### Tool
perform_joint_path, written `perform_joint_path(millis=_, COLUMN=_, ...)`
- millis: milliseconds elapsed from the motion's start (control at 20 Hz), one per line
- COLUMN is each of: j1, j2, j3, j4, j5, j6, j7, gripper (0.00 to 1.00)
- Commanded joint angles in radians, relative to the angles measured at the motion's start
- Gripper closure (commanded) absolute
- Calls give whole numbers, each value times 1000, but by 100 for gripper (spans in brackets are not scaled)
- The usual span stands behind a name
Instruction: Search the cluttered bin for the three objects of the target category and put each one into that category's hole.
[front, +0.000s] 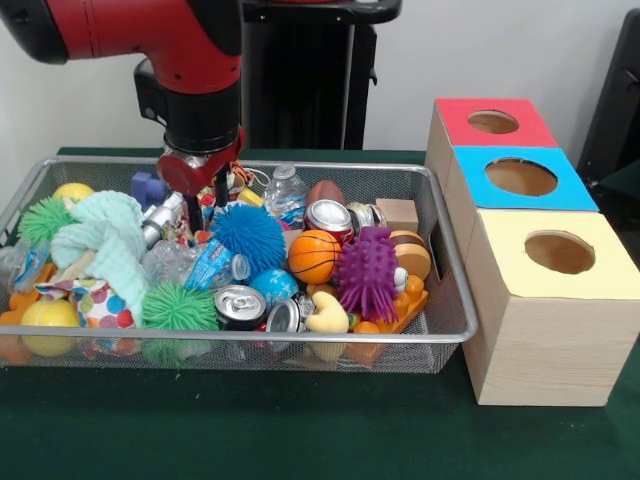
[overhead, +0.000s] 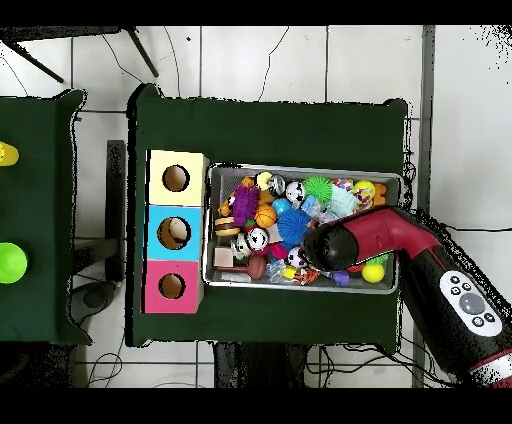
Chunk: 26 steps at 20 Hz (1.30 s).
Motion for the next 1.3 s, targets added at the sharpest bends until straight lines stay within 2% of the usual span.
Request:
perform_joint_path(millis=50, j1=18, j2=-58, j3=-14, j4=-115, j5=-24, j6=89, j7=-314, gripper=0)
perform_joint_path(millis=200, j1=18, j2=-54, j3=-26, j4=-133, j5=-26, j6=114, j7=-350, gripper=0)
perform_joint_path(millis=550, j1=23, j2=-52, j3=-42, j4=-137, j5=-22, j6=139, j7=-367, gripper=0)
perform_joint_path(millis=1000, j1=30, j2=-13, j3=-37, j4=-151, j5=-24, j6=92, j7=-348, gripper=0)
perform_joint_path(millis=1300, j1=37, j2=6, j3=-48, j4=-143, j5=-13, j6=98, j7=-325, gripper=0)
